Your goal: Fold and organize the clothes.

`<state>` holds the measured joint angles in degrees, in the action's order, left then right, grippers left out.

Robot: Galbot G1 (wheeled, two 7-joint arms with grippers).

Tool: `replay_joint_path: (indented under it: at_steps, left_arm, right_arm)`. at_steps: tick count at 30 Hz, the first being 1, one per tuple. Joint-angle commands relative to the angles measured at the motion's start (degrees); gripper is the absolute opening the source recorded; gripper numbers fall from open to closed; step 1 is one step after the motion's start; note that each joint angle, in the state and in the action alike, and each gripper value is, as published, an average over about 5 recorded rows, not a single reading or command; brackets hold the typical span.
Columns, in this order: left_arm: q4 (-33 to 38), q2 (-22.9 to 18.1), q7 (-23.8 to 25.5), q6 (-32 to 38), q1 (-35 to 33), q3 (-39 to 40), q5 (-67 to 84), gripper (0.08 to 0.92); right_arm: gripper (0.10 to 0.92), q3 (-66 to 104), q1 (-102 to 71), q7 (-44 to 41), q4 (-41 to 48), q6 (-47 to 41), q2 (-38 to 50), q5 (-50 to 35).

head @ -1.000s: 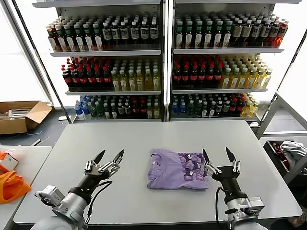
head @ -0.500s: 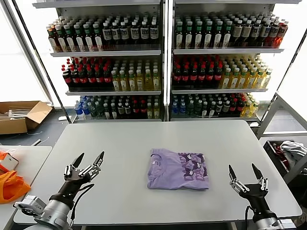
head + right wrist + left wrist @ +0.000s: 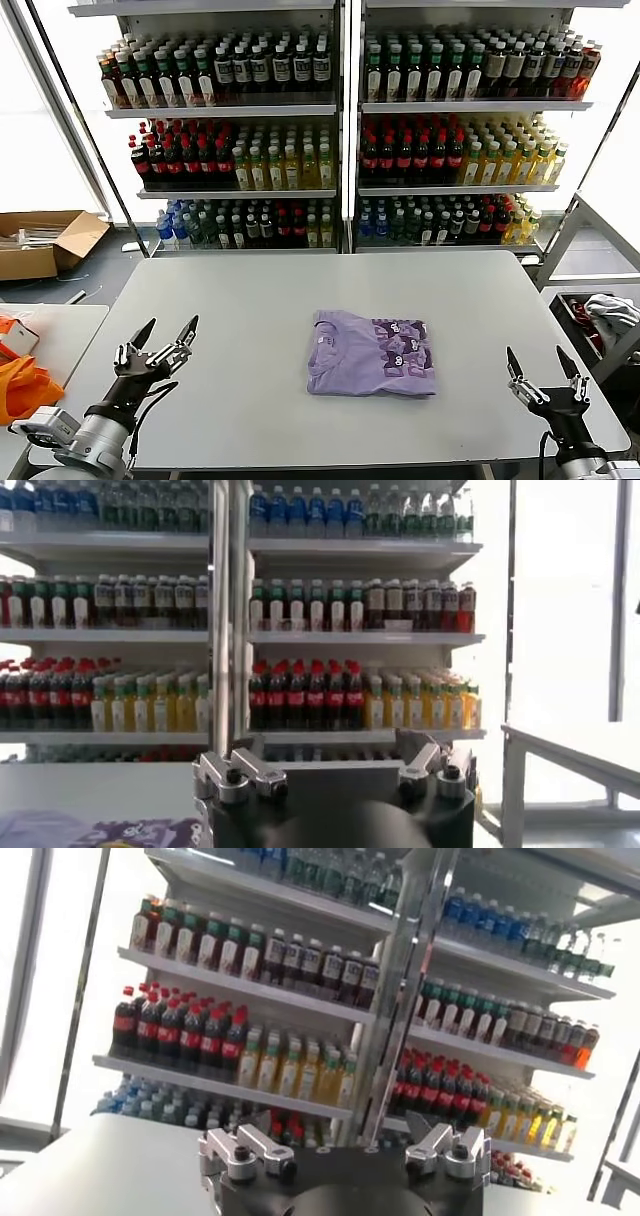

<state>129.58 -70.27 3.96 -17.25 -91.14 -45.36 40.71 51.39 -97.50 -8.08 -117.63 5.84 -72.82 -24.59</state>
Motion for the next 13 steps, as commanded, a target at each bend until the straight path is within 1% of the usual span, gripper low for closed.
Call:
replay_joint_path:
  at_steps: [1,13]
  left_arm:
    - [-0.6,0.3,0.6,-0.1,-0.3,-1.5,-0.1,0.823]
    - [-0.8,0.5,0.8,-0.1,-0.3,-1.8,0.1,0.822]
  right_arm:
    - [0.823,3.1,0.1,-0.6,1.7,0.3,0.1,-0.5]
    - [0.823,5.7,0.0,-0.8,1.0,-0.8,0.9,-1.5]
